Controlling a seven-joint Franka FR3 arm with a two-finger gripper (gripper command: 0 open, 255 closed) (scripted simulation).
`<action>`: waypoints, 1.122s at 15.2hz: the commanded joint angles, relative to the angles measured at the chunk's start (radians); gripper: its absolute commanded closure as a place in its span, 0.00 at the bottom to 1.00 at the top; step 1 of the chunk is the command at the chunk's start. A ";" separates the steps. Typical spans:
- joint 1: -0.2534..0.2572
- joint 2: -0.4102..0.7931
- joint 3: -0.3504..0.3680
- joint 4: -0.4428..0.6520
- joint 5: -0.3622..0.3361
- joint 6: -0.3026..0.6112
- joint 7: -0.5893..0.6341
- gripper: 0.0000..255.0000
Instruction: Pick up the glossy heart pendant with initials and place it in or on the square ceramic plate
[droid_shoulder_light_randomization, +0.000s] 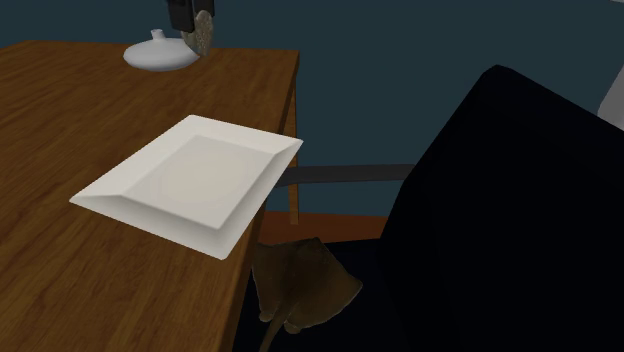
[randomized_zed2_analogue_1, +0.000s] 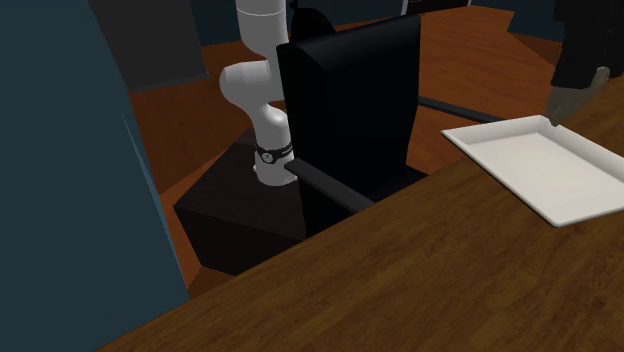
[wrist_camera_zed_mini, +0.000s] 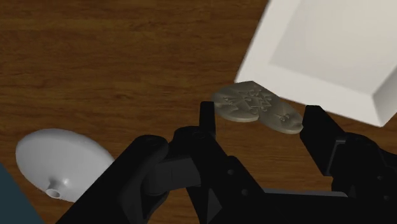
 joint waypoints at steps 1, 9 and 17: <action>0.038 0.010 0.018 0.029 -0.018 -0.025 0.049 1.00; 0.144 0.025 0.065 0.039 -0.061 -0.039 0.190 1.00; 0.104 -0.055 0.058 -0.180 -0.018 0.109 0.187 1.00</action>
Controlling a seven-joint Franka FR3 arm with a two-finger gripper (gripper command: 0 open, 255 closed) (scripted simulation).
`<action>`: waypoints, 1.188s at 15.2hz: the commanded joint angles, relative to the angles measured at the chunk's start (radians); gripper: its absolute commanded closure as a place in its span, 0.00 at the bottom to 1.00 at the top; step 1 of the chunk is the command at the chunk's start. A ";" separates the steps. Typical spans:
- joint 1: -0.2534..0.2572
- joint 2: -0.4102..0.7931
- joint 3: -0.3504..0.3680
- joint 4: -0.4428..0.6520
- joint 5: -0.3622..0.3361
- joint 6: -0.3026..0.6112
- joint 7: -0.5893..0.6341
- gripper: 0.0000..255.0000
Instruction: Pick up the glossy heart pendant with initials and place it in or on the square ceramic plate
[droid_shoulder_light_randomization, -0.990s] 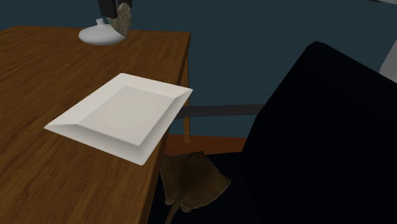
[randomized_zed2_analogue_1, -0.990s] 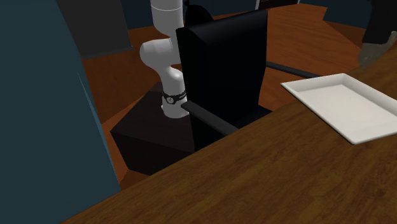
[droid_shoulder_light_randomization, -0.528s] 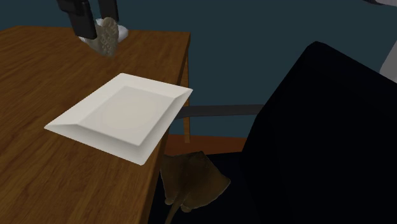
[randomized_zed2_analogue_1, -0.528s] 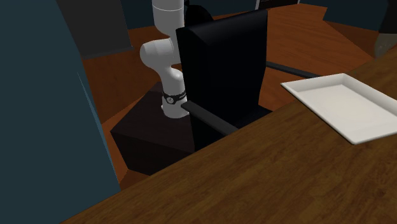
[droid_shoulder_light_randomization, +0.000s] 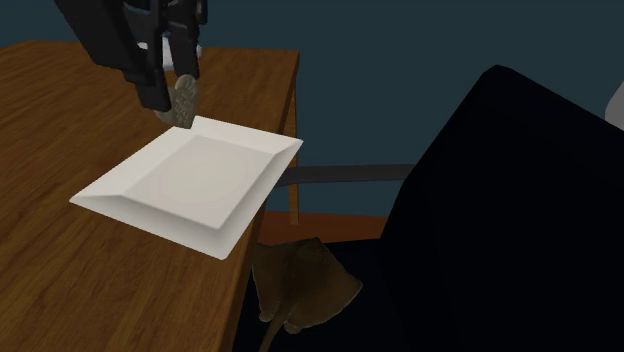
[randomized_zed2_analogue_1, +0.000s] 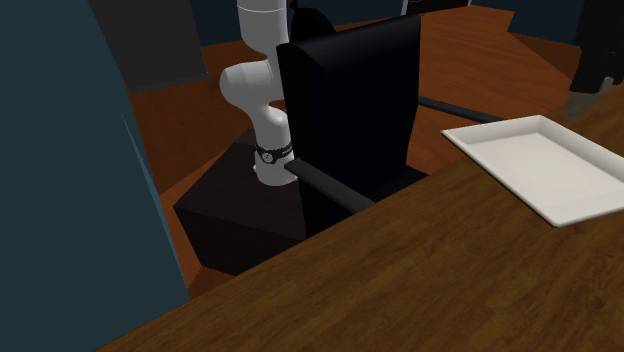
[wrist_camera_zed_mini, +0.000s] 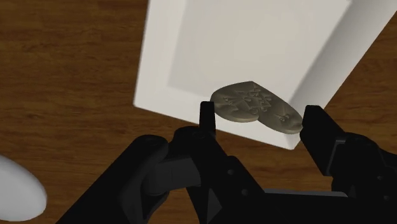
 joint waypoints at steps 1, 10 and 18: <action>-0.006 -0.011 -0.002 -0.043 0.006 0.034 0.000 1.00; -0.021 -0.052 -0.008 -0.195 0.025 0.150 -0.001 1.00; -0.021 -0.052 -0.008 -0.195 0.025 0.150 -0.001 0.00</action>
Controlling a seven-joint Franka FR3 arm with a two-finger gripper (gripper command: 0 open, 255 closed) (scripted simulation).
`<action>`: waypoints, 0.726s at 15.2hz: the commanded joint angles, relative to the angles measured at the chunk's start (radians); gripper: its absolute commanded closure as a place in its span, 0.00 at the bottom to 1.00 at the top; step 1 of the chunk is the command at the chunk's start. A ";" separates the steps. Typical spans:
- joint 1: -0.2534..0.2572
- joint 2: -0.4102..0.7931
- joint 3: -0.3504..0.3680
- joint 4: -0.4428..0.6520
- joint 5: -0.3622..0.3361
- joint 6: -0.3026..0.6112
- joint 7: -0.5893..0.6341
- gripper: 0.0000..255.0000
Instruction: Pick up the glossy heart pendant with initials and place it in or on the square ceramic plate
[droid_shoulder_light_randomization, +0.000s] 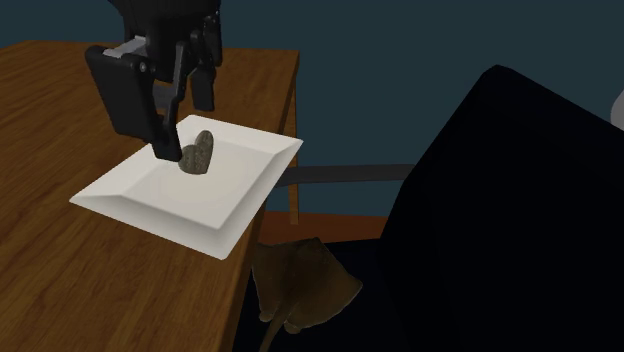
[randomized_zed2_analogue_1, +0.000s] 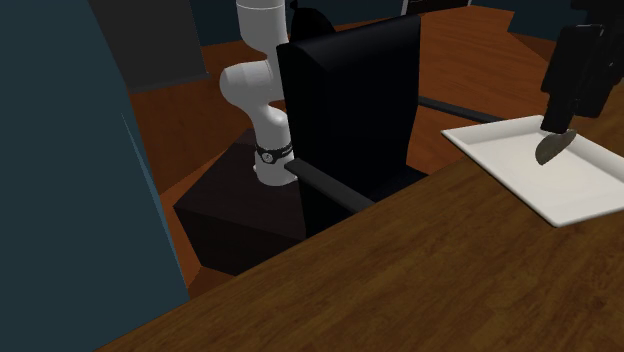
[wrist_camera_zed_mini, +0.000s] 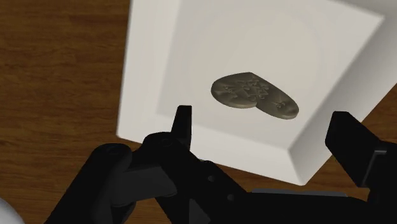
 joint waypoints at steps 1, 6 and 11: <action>0.000 0.000 0.000 0.000 0.000 0.000 0.000 0.00; 0.006 0.005 0.004 0.073 -0.003 -0.069 0.000 0.00; 0.015 0.017 0.008 0.148 -0.009 -0.135 0.001 0.00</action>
